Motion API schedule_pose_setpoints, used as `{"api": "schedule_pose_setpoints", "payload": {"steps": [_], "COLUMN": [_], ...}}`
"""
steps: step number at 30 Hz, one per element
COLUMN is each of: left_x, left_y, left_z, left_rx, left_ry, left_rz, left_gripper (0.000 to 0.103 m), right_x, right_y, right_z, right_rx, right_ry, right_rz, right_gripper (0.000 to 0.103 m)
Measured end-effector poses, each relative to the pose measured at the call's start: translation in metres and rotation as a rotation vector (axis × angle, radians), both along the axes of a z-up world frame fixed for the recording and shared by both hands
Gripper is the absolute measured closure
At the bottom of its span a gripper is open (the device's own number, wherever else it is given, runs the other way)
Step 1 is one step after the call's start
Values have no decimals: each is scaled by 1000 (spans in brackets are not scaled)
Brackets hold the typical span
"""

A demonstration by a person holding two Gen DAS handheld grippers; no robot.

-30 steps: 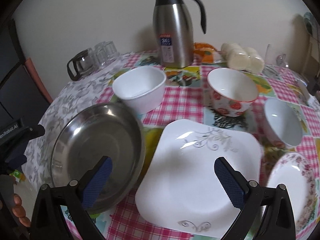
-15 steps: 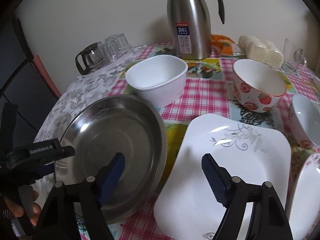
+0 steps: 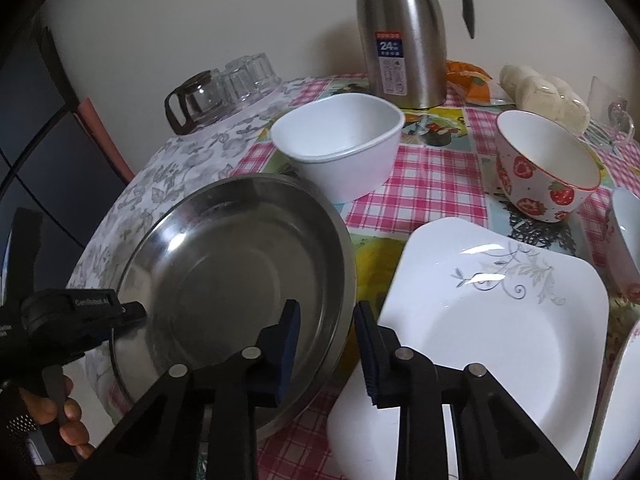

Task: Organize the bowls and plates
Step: 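Reach both grippers to the steel basin rim and close on it, then lift the steel basin by its rim with both grippers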

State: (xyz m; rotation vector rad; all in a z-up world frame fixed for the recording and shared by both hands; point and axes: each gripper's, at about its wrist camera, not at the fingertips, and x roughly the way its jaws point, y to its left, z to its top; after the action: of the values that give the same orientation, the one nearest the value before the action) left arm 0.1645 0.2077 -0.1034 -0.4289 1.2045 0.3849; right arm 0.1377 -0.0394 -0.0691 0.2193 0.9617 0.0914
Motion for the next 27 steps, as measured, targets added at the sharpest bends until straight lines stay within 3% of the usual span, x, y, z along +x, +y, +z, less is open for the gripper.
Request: {"api": "schedule_pose_setpoints", "payload": {"steps": [8, 12, 14, 17, 19, 27], "left_x": [-8, -7, -5, -6, -7, -4], "left_y": [17, 17, 17, 16, 16, 16], "left_z": [-2, -4, -7, -7, -7, 0], "left_rx": [-16, -13, -19, -21, -33, -28], "left_ry": [1, 10, 8, -9, -22, -41], "left_rz": [49, 64, 67, 61, 54, 33], "left_gripper": [75, 63, 62, 65, 74, 78], "right_x": [0, 2, 2, 2, 2, 1], "right_y": [14, 14, 14, 14, 14, 17], "right_z": [-8, -17, -20, -21, -20, -8], "right_rx": [-11, -1, 14, 6, 6, -17], "right_ry": [16, 48, 48, 46, 45, 18], "right_rz": [44, 42, 43, 42, 43, 54], "right_gripper": [76, 84, 85, 85, 85, 85]}}
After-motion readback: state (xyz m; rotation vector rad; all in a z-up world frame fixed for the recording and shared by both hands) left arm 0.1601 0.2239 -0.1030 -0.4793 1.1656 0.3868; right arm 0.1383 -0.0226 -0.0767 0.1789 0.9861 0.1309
